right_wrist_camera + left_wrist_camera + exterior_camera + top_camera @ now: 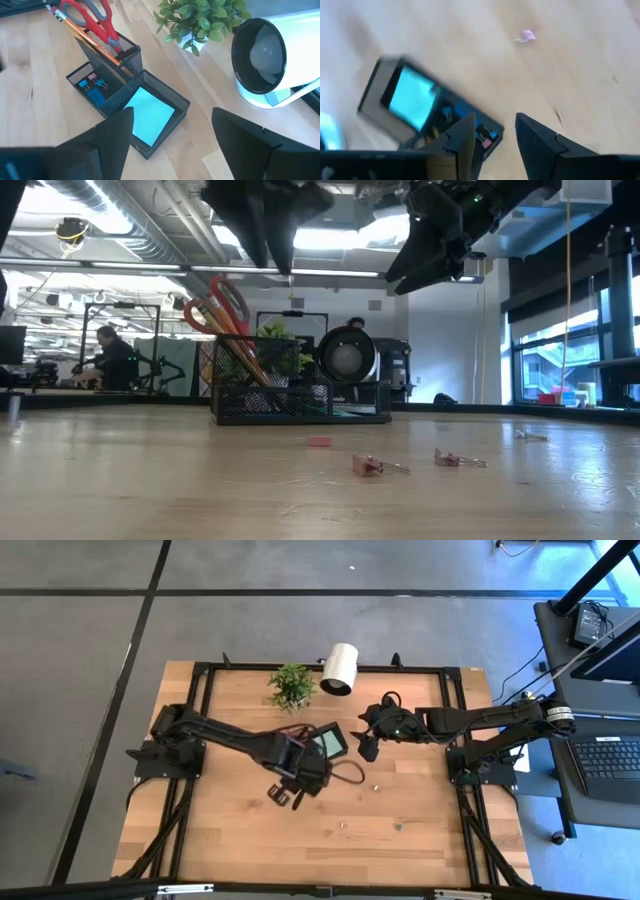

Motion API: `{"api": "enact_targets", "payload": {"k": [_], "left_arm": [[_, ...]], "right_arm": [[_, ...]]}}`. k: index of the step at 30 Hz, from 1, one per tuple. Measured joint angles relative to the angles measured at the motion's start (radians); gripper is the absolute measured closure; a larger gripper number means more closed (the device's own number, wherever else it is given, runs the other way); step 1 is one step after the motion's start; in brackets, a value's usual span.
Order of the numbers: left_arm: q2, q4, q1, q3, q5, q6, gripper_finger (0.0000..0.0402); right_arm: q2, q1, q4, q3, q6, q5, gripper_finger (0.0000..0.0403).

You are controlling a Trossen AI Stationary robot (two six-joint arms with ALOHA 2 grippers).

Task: Pick and place office supplies into organizer
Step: Put the pink binder clip into the black desk organizer

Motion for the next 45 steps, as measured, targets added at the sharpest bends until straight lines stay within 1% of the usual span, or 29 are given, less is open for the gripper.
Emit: {"api": "enact_targets", "payload": {"k": [5, 8, 10, 13, 19, 23, 26, 33, 39, 45], "left_arm": [[0.021, 0.034, -0.056, 0.0, 0.012, 0.303, 0.0253], [0.046, 0.086, -0.077, -0.004, 0.014, 0.455, 0.0251], [0.071, 0.102, -0.084, -0.005, 0.044, 0.504, 0.0251], [0.103, 0.151, -0.088, -0.006, 0.082, 0.534, 0.0251], [0.17, 0.194, -0.085, -0.006, 0.101, 0.689, 0.0252], [0.22, 0.212, -0.08, -0.006, 0.145, 0.758, 0.0252], [0.248, 0.245, -0.079, -0.006, 0.148, 0.835, 0.0252], [0.294, 0.31, -0.054, -0.006, 0.146, 0.902, 0.0252], [0.297, 0.304, -0.023, -0.006, 0.148, 0.912, 0.0252], [0.297, 0.303, -0.026, -0.006, 0.193, 0.906, 0.0252]], "right_arm": [[0.0, 0.0, 0.0, 0.0, 0.009, 0.0, 0.013], [0.0, 0.0, -0.005, 0.0, 0.054, -0.007, 0.013], [0.0, 0.0, -0.019, 0.0, 0.102, -0.011, 0.013], [0.0, -0.007, -0.068, 0.0, 0.201, -0.018, 0.013], [0.0, -0.036, -0.174, 0.0, 0.372, -0.035, 0.013], [0.0, -0.044, -0.193, 0.0, 0.394, -0.036, 0.013], [0.0, -0.044, -0.194, 0.0, 0.394, -0.037, 0.013], [0.0, -0.043, -0.195, 0.0, 0.393, -0.07, 0.013], [0.0, -0.043, -0.201, 0.0, 0.391, -0.071, 0.013], [0.0, -0.043, -0.202, 0.0, 0.391, -0.071, 0.013]]}}
